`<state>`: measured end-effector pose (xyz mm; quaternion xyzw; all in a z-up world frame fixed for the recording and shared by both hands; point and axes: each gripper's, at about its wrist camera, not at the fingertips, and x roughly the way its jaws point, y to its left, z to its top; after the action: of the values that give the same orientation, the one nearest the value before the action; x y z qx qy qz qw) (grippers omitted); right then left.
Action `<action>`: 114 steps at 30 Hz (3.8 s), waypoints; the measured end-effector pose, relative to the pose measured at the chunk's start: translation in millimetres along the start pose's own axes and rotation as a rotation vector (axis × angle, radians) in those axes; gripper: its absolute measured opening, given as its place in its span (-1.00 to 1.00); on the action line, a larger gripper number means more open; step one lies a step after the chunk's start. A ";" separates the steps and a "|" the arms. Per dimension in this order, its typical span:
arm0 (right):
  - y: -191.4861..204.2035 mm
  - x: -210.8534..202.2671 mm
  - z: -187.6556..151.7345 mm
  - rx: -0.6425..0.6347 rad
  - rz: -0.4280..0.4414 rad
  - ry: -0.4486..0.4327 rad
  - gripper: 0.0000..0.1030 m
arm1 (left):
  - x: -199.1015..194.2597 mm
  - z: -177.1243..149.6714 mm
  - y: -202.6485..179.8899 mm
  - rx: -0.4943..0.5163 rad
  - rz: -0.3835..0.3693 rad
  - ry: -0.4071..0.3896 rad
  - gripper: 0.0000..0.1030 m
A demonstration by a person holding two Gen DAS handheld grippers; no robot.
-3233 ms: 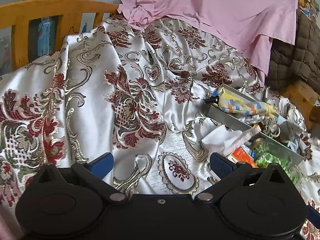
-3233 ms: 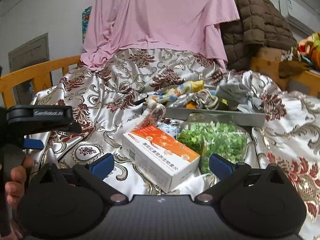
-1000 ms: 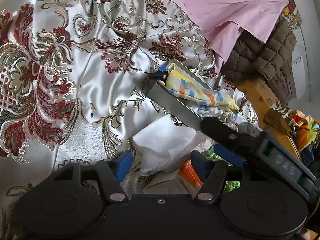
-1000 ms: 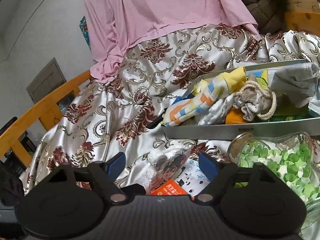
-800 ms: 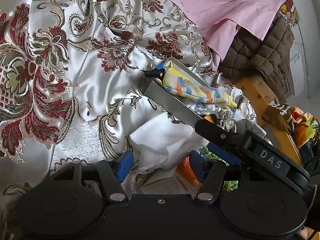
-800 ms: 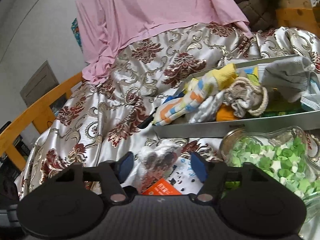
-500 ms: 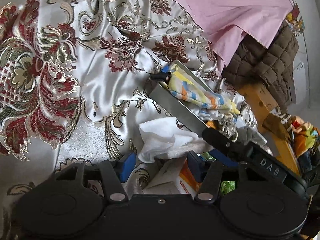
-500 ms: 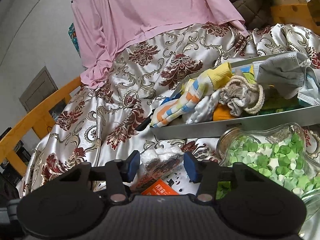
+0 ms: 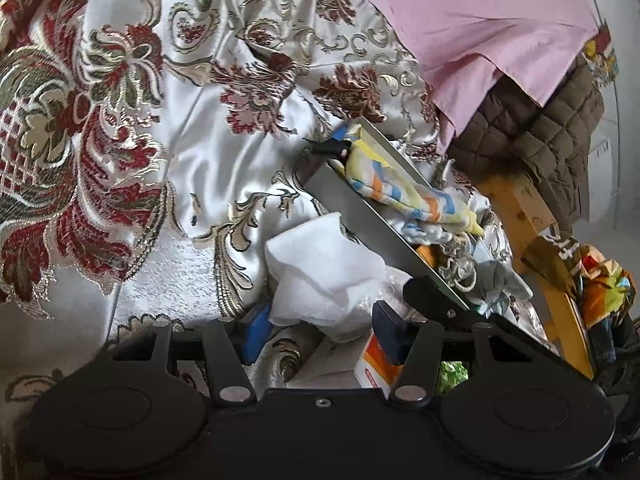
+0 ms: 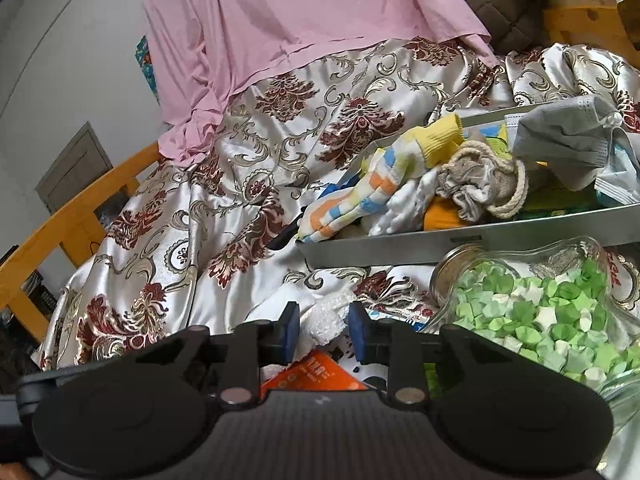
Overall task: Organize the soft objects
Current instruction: 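Grasp the white tissue with the left gripper while the right gripper grasps the white foam, then carry the white tissue and white foam over the cartoon tray and lower them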
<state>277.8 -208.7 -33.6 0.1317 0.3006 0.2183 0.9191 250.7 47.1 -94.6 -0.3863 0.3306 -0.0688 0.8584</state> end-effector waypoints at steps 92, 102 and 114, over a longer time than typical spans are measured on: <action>-55.9 -114.5 113.3 -0.160 -0.031 -0.472 -0.77 | -9.9 28.1 -215.7 0.654 0.075 -0.291 -0.79; -134.0 -95.1 141.7 -0.008 -0.042 -0.516 -0.77 | 88.8 37.4 -278.4 0.662 0.115 -0.255 -0.78; -146.7 -60.3 129.9 -0.081 -0.161 -0.409 -0.76 | 155.3 25.6 -271.2 0.633 0.217 -0.171 -0.76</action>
<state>360.5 -379.7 43.4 0.1119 0.1086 0.1251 0.9798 423.7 -182.7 30.1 -0.0677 0.2588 -0.0438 0.9626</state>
